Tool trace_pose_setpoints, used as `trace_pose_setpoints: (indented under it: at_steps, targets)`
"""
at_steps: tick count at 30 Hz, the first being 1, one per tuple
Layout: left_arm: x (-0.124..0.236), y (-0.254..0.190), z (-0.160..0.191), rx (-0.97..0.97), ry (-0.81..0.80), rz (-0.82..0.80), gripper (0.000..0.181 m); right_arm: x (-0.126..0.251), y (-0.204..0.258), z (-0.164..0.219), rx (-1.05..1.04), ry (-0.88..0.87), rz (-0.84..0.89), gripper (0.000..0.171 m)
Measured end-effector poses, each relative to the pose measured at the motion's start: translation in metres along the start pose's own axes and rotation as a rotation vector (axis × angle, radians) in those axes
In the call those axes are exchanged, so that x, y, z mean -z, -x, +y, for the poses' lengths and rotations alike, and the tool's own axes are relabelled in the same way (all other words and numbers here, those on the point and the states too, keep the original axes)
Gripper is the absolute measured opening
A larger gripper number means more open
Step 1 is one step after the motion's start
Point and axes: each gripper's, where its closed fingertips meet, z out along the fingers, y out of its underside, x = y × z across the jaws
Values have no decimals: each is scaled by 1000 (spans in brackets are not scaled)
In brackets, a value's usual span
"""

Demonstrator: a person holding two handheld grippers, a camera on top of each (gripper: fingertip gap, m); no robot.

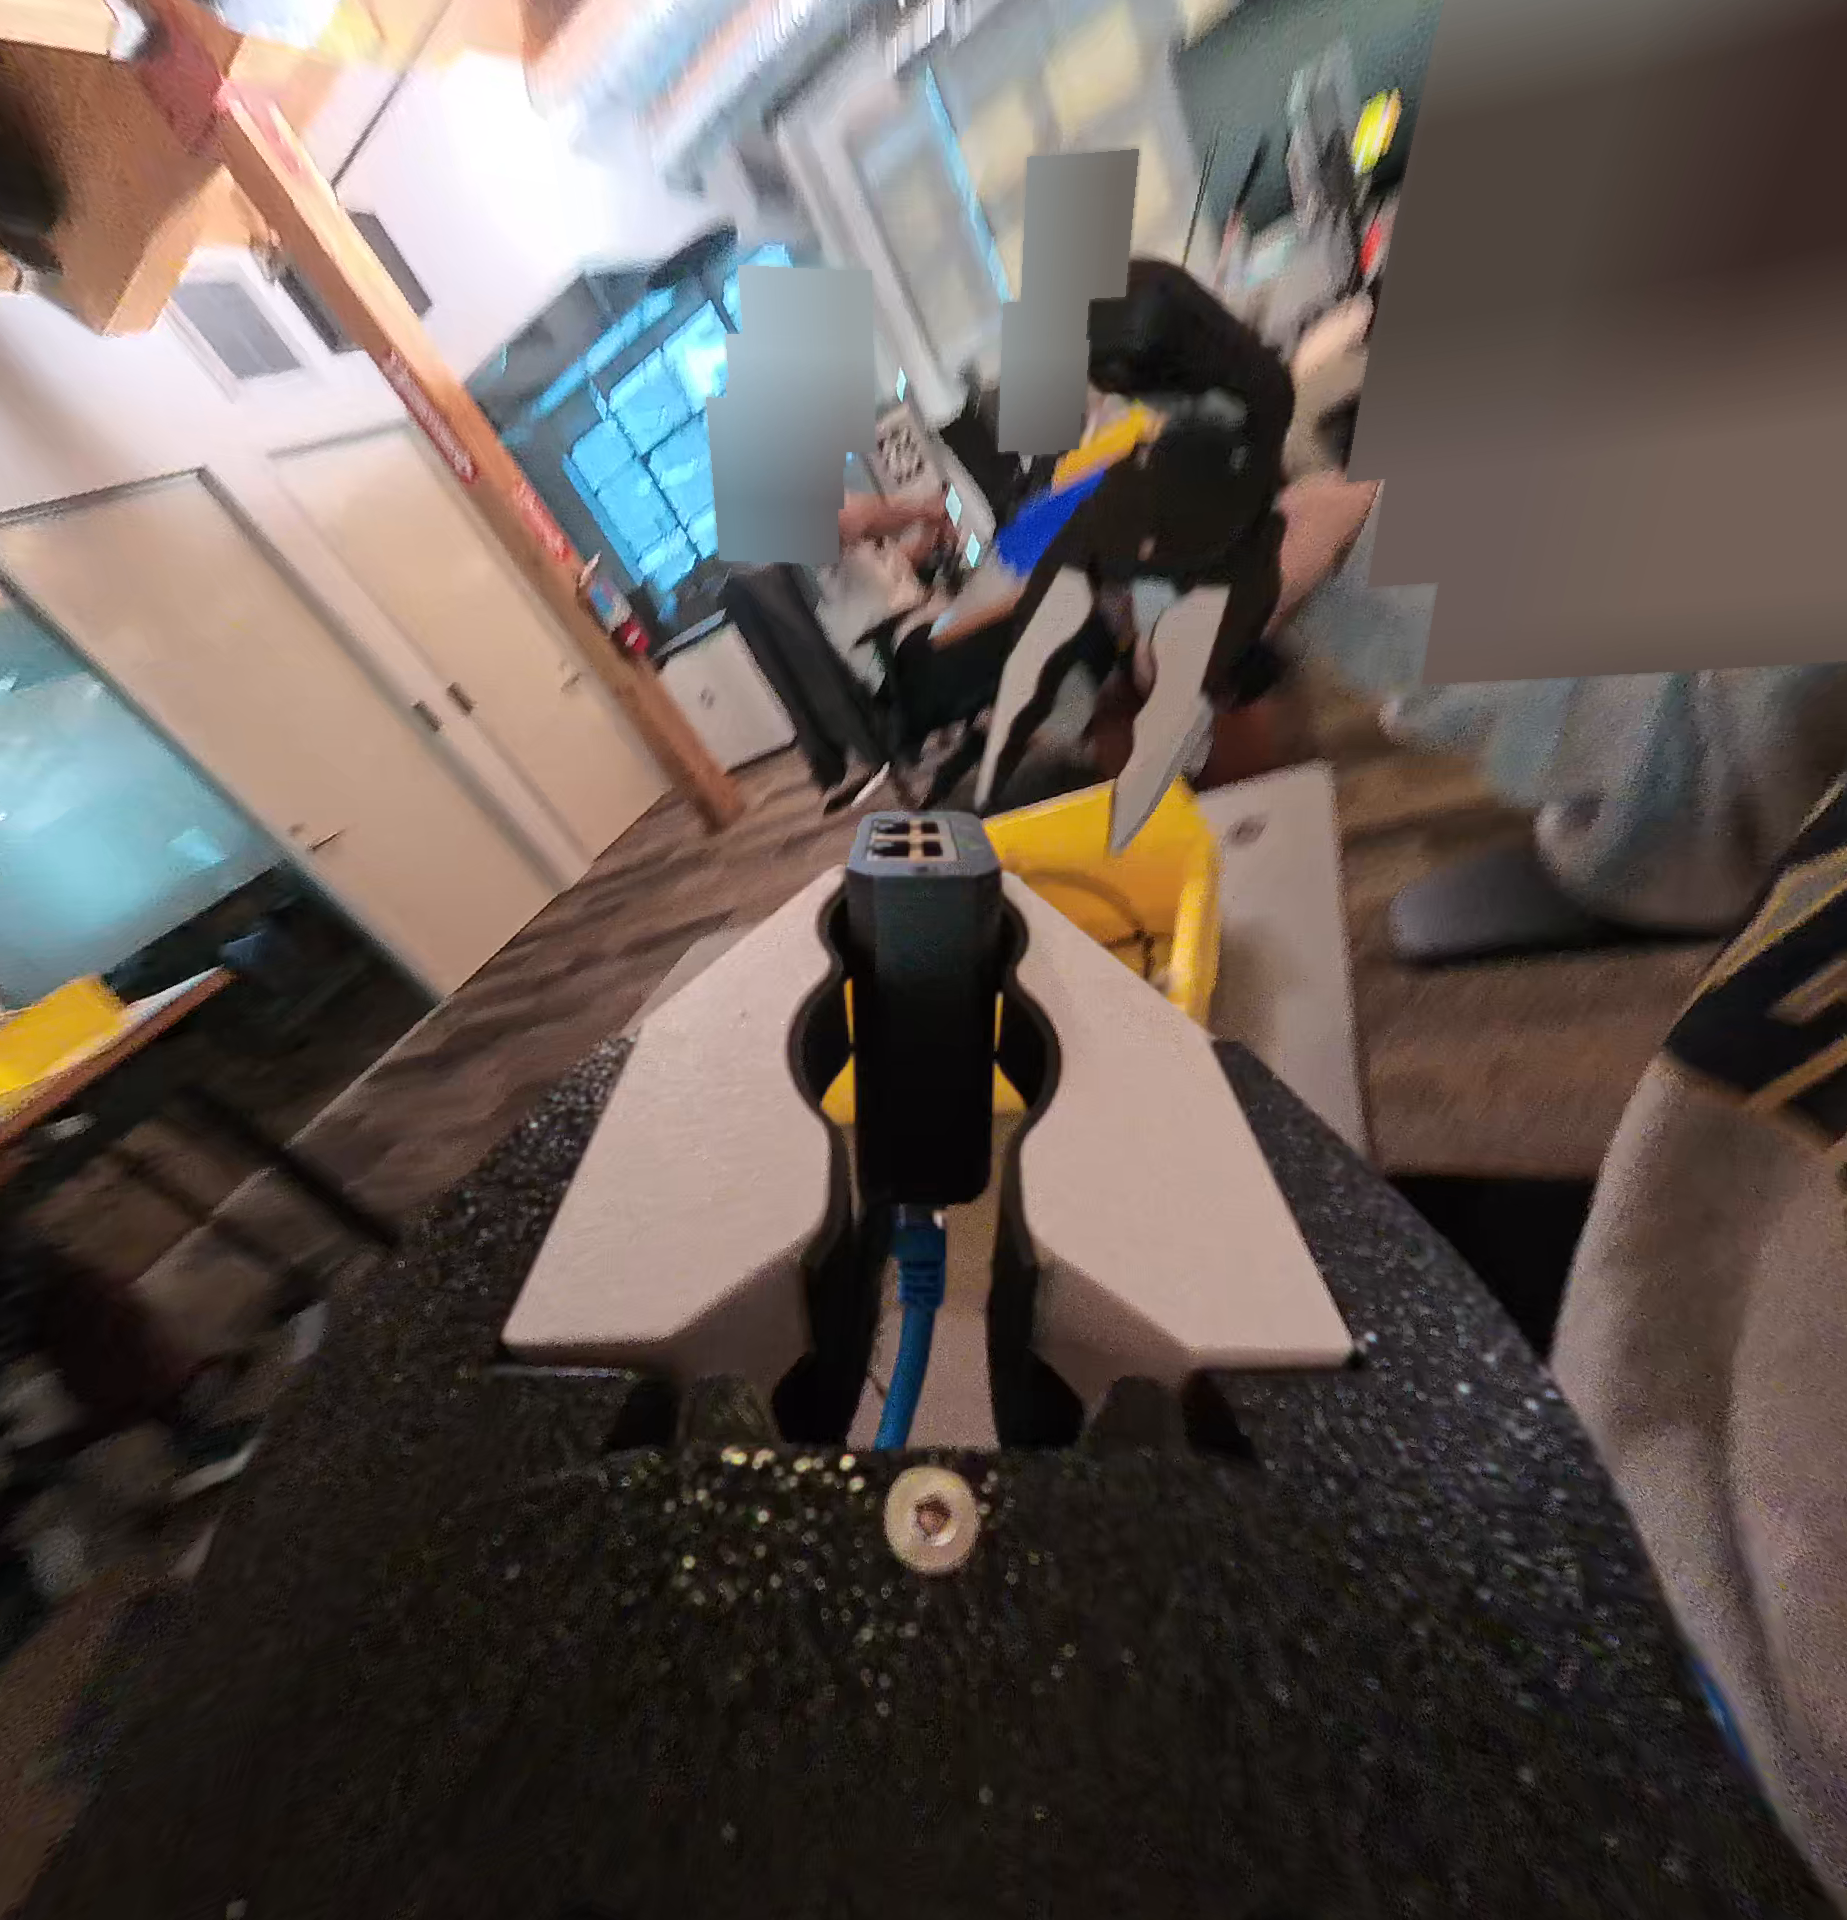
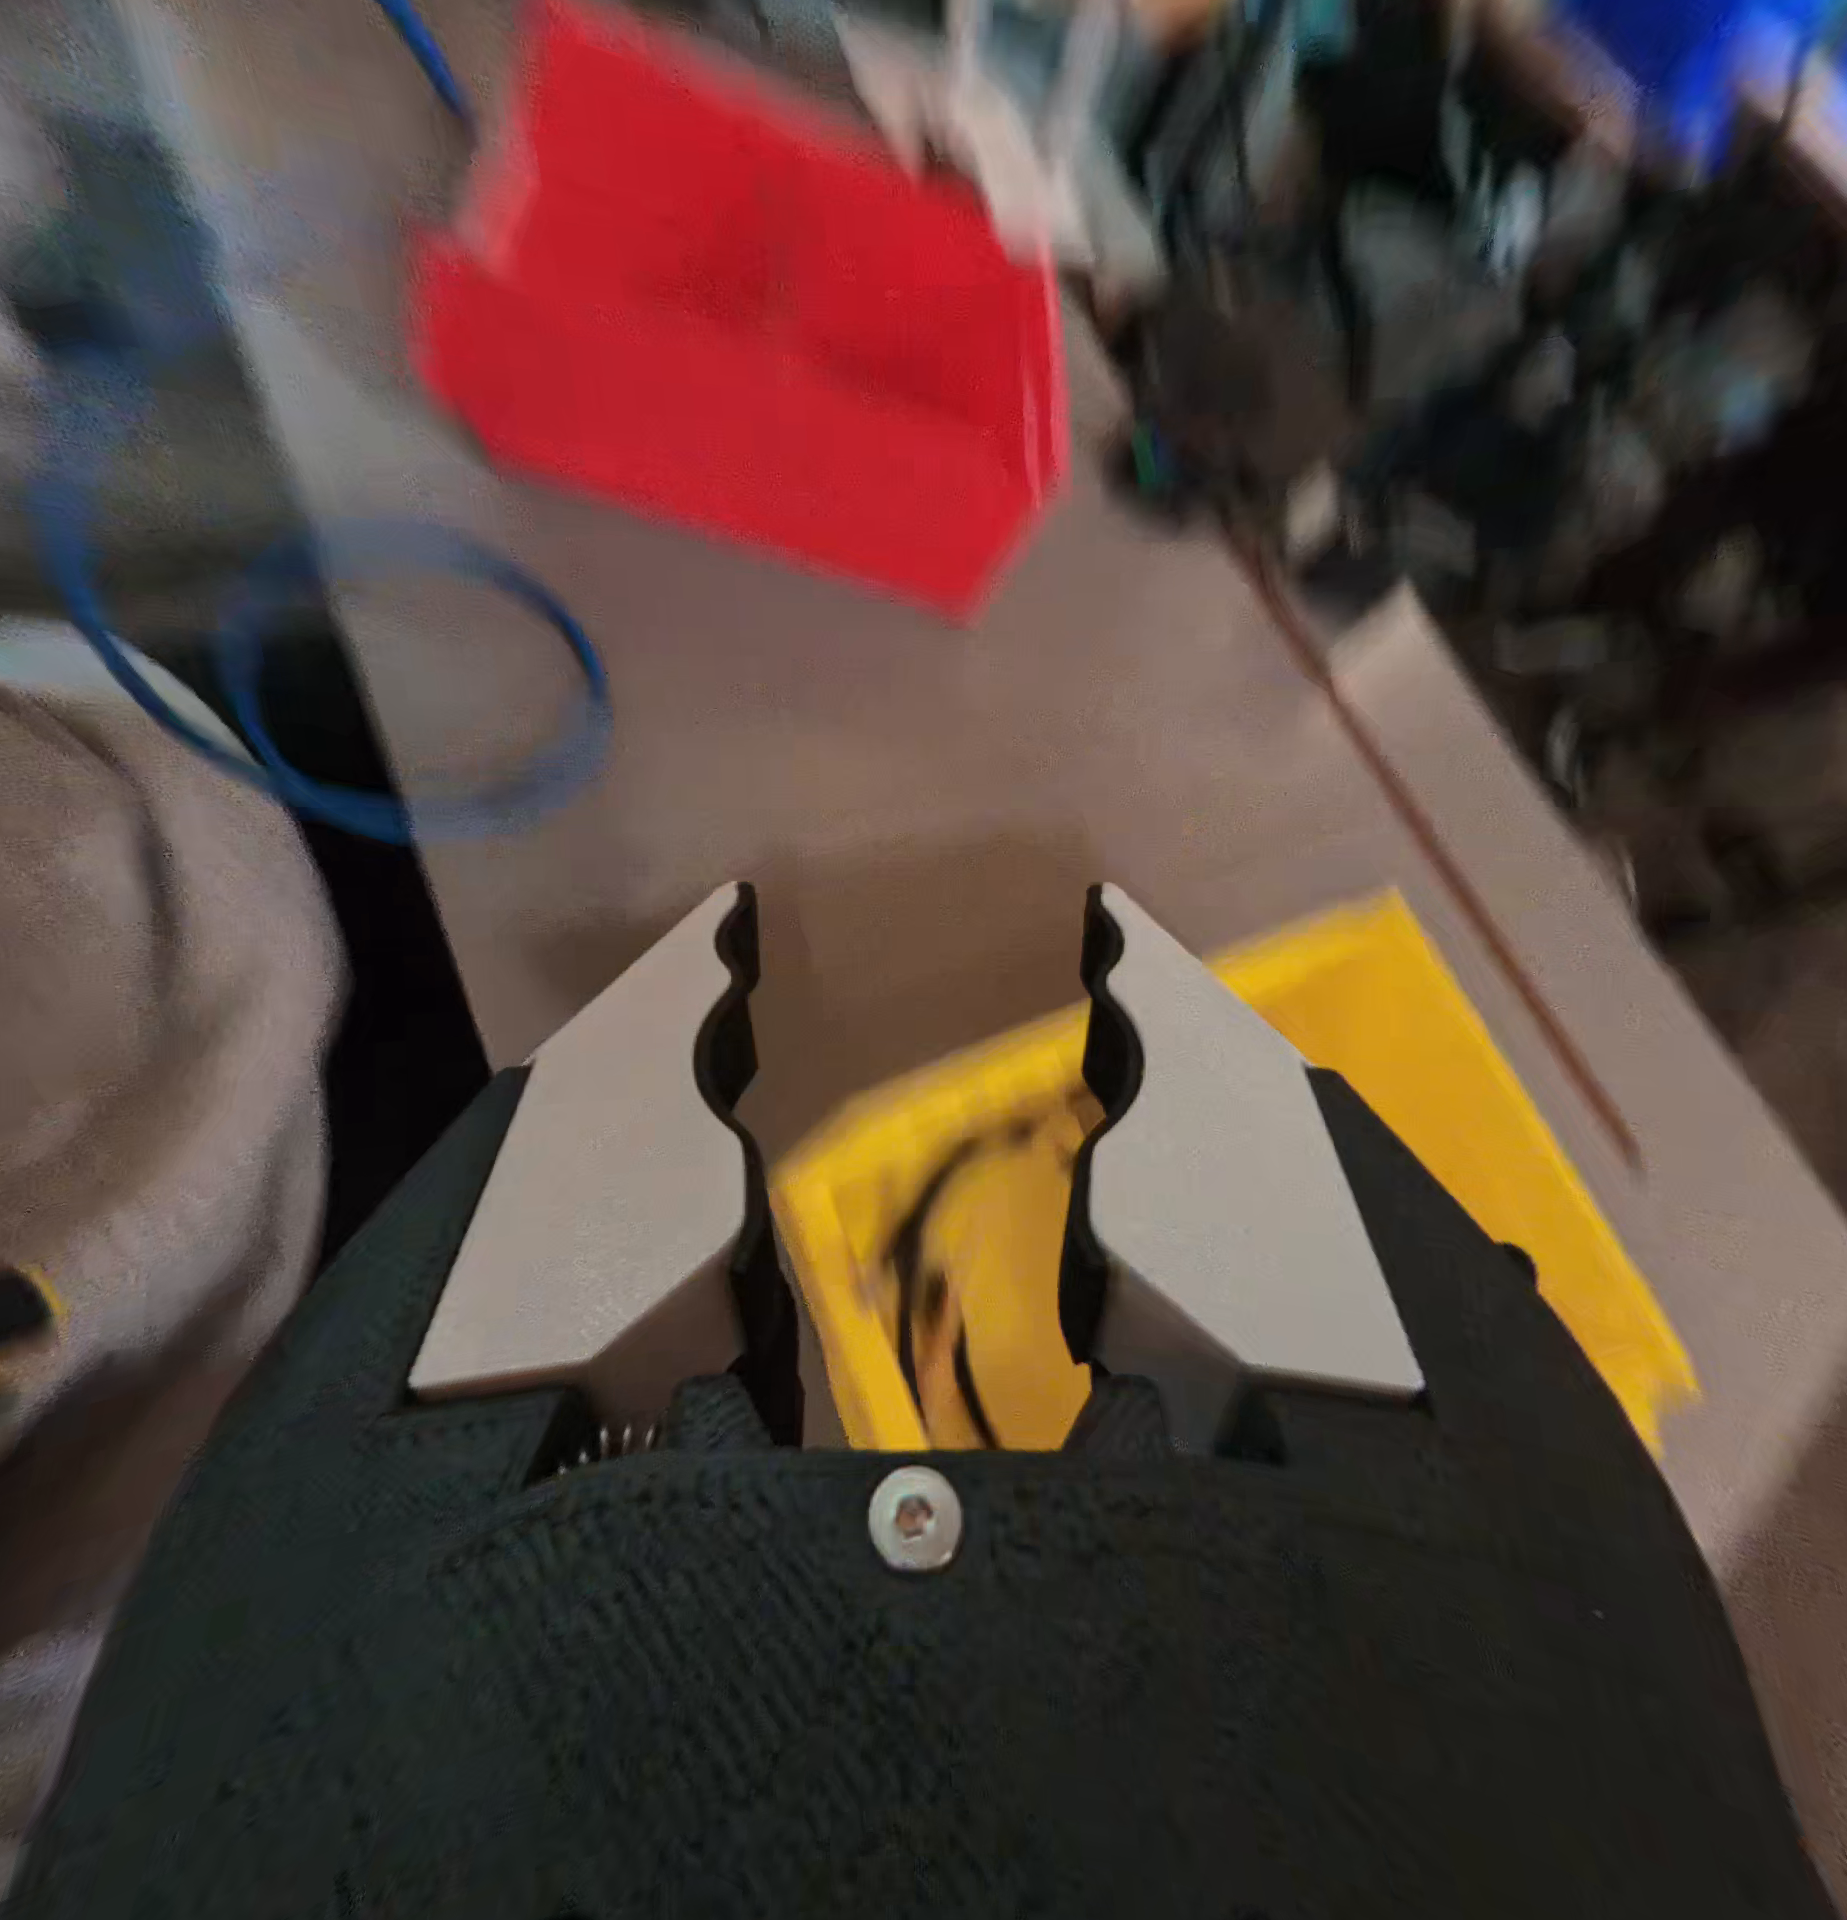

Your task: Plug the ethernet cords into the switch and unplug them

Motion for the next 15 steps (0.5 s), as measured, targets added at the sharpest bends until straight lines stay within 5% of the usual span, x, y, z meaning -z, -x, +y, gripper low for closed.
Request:
trace_pose_setpoints:
  at_steps: [1, 7, 15]
  targets:
    - [0, -2, -7, 62, -65, 20, 21, -3, 14, -32, 23, -129, -44, 62]
    - [1, -16, -45, 285, -376, 117, 20, -25, 99, -137, -24, -516, -317, 68]
    - [8, -33, -64, 430, -573, 280, 22, -41, 143, -165, -50, -699, -397, 43]
